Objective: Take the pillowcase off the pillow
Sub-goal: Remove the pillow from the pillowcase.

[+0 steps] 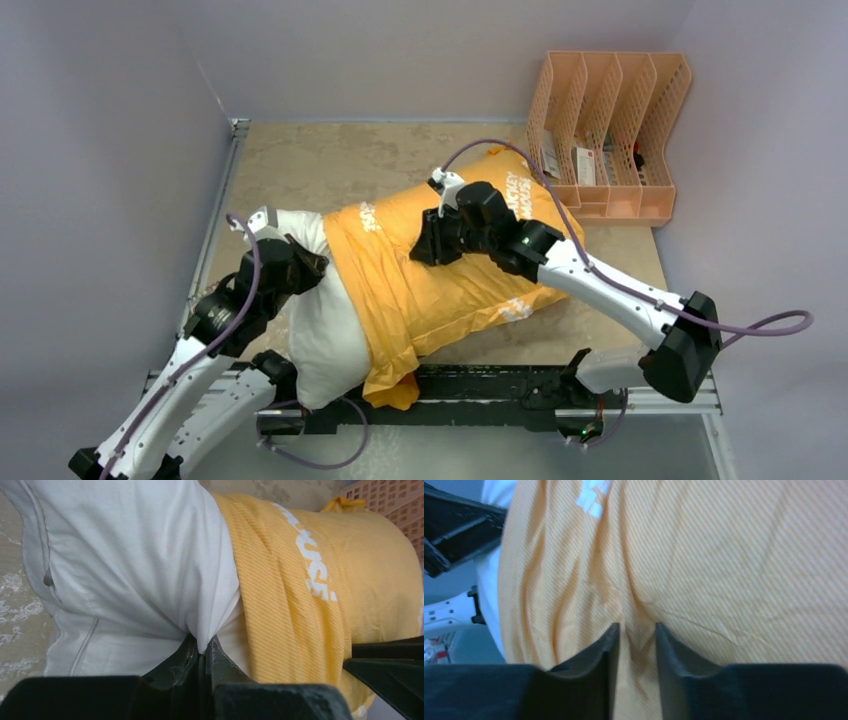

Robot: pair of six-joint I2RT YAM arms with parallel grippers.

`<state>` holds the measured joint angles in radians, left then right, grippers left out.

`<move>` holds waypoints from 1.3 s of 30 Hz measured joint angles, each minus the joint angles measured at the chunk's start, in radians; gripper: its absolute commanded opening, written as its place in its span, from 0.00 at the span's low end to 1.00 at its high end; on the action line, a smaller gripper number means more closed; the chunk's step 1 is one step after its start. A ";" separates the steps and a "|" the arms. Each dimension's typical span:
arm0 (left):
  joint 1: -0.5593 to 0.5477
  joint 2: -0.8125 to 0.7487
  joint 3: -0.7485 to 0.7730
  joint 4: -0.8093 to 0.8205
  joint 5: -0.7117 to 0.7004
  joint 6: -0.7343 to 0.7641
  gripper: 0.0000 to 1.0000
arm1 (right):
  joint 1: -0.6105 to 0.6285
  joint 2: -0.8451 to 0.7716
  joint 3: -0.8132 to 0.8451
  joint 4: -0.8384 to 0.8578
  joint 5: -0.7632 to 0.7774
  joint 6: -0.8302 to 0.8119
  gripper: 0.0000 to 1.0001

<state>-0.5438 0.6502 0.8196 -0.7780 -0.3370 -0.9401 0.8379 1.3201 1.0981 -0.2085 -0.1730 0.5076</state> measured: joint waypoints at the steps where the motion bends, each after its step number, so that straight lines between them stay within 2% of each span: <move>1: 0.000 -0.021 -0.007 0.005 0.009 0.002 0.00 | 0.001 0.010 0.037 -0.035 -0.003 -0.012 0.51; 4: 0.000 -0.085 -0.040 0.019 0.042 0.016 0.00 | 0.004 0.078 0.215 -0.119 -0.018 -0.056 0.68; 11: 0.000 -0.121 -0.080 0.061 0.078 0.047 0.00 | 0.066 0.309 0.601 -0.239 0.007 -0.141 0.69; 13: 0.000 -0.121 -0.080 0.062 0.080 0.053 0.00 | 0.099 0.385 0.657 -0.272 0.059 -0.155 0.63; 14: 0.000 -0.121 -0.080 0.063 0.081 0.055 0.00 | 0.114 0.427 0.678 -0.297 0.095 -0.161 0.56; 15: 0.000 -0.121 -0.080 0.063 0.083 0.060 0.00 | 0.127 0.470 0.696 -0.323 0.135 -0.167 0.43; 17: 0.000 -0.121 -0.080 0.063 0.084 0.062 0.00 | 0.144 0.544 0.713 -0.364 0.213 -0.177 0.08; 18: 0.000 -0.120 -0.080 0.059 0.084 0.062 0.00 | 0.148 0.572 0.721 -0.379 0.246 -0.179 0.00; 23: 0.000 -0.101 -0.071 0.021 0.040 0.004 0.00 | 0.154 0.600 0.816 -0.443 0.425 -0.184 0.00; 26: 0.000 -0.116 -0.054 0.003 0.020 -0.034 0.00 | 0.135 0.544 0.795 -0.459 0.512 -0.185 0.00; 28: -0.002 -0.125 -0.039 -0.013 0.013 -0.049 0.00 | 0.082 0.473 0.706 -0.448 0.516 -0.174 0.00; 33: -0.011 -0.126 0.002 -0.025 0.019 -0.075 0.00 | -0.070 0.287 0.449 -0.369 0.442 -0.113 0.00; 38: -0.016 -0.106 0.014 -0.033 0.029 -0.074 0.00 | -0.082 0.095 0.248 -0.285 0.387 -0.063 0.00; 39: -0.017 -0.097 0.016 -0.033 0.032 -0.073 0.00 | -0.085 0.062 0.216 -0.272 0.372 -0.056 0.03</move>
<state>-0.5606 0.5529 0.8352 -0.8112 -0.3046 -1.0134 0.7532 1.3823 1.3136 -0.4801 0.1986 0.4515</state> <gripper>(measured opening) 0.031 0.005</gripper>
